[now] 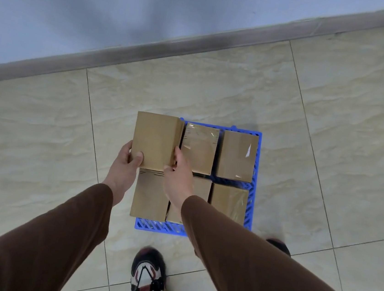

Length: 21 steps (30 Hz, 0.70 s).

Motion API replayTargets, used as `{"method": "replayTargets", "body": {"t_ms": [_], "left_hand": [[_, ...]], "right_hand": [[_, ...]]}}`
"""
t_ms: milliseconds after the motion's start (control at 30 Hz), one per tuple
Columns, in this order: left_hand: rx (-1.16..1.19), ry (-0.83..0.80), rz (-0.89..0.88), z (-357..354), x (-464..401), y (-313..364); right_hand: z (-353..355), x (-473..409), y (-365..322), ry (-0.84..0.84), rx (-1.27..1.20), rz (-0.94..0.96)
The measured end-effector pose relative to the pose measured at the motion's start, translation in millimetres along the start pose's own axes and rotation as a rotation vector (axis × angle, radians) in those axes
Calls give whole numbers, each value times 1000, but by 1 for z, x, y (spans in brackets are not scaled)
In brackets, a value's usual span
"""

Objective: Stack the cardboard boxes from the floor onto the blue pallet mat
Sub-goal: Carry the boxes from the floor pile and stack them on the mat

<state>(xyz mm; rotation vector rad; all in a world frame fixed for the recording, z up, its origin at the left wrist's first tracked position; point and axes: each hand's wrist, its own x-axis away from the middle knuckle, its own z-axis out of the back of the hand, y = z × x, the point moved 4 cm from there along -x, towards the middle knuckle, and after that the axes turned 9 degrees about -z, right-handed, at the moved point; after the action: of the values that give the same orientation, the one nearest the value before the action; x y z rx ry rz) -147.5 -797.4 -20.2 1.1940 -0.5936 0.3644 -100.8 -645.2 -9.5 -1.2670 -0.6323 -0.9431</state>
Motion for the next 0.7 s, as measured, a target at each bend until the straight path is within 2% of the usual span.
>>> {"method": "replayTargets", "body": {"t_ms": [100,233,400,567,700], "left_hand": [[-62,8,-23,-2,5,9],[-162,109,-19,1,25,26],[-473,157,-249,-16,64,63],[-653,34,-400,-82,114,97],[-549,7,-353,-164,160,115]], "right_hand": [[7,7,2,-43,2,-8],[34,23,8,-28,-80,-32],[107,52,24,102,-190,-22],[191,92,58,294,-301,-21],[267,123,100,402,-353,-30]]}}
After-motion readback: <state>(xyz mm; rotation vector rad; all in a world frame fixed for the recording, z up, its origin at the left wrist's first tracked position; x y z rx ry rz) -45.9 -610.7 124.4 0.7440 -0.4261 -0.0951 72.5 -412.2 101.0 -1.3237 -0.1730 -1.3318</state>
